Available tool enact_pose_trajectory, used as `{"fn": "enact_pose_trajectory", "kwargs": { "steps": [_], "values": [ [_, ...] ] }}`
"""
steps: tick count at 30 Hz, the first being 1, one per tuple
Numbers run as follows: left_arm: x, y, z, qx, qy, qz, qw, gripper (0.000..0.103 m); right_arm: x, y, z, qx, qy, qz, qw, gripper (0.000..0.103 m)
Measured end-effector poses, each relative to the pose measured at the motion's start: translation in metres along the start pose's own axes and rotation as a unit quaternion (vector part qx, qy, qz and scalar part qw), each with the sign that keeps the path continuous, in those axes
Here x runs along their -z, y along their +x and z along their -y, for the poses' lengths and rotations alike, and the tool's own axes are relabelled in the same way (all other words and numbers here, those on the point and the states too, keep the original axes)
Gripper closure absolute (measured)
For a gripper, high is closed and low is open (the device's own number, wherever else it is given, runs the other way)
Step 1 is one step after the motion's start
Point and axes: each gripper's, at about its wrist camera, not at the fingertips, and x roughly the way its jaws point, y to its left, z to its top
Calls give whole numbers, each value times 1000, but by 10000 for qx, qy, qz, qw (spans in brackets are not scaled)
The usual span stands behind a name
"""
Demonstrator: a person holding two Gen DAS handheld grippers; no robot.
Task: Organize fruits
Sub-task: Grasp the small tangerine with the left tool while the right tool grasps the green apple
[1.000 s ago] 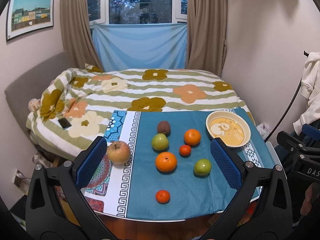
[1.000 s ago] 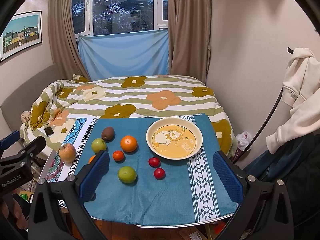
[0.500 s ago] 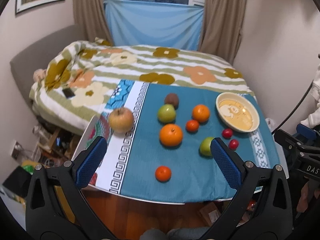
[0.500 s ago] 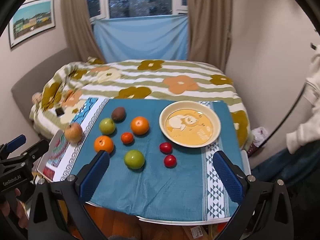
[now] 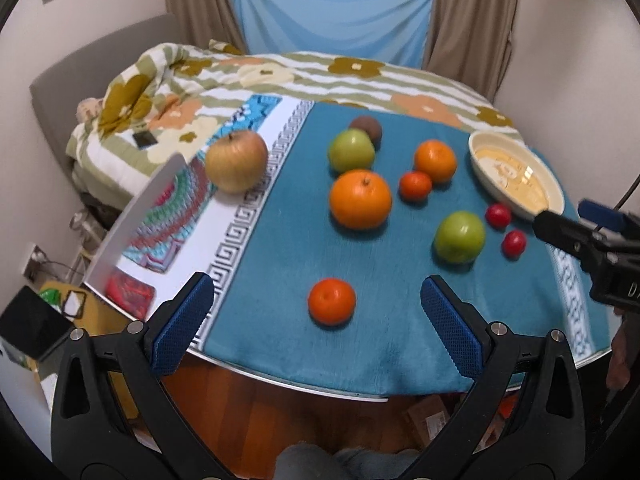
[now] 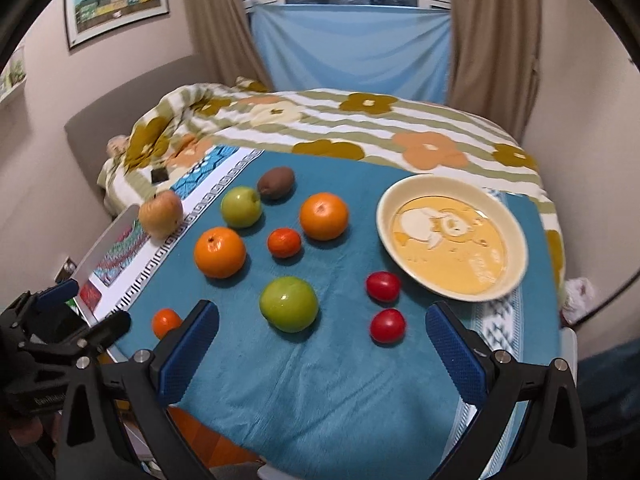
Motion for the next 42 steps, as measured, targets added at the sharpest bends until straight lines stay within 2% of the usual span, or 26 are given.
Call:
{"fn": "enact_pose_trajectory", "kwargs": {
  "steps": [2,5,10,15,17,18,20,21,26,30,37,42],
  "values": [
    [8,13,5,-4,56,-70,10000,0,1,11,0,-66,-15,-17,10000,0],
    [16,29,10,-22,97,-188,9998,7,4,27,2,-180,-19,-64,9998,0],
    [20,47,12,-45,46,-256,9997,19,7,51,-2,-366,-153,-187,9990,11],
    [24,59,11,-31,-76,-424,9991,23,12,65,-13,-496,-367,-280,9977,17],
    [25,61,12,-63,-55,-463,9989,28,13,72,-15,-508,-395,-326,9974,17],
    [25,63,13,-78,-23,-487,9988,35,13,75,-15,-517,-397,-352,9973,18],
    [26,66,14,-132,29,-555,9984,42,14,81,-18,-549,-387,-416,9969,23],
    [26,67,13,-143,42,-584,9982,49,14,83,-19,-569,-380,-461,9966,27],
    [24,67,10,-6,-21,-589,9983,62,14,91,-21,-629,-336,-646,9954,32],
    [22,69,10,-15,19,-606,9982,62,15,94,-22,-570,-337,-726,9952,34],
    [21,68,4,2,-14,-632,9980,62,13,104,-18,-412,-208,-951,9944,52],
    [21,62,2,-55,-50,-586,9983,63,12,104,-16,-483,-107,-968,9941,53]
  ]
}}
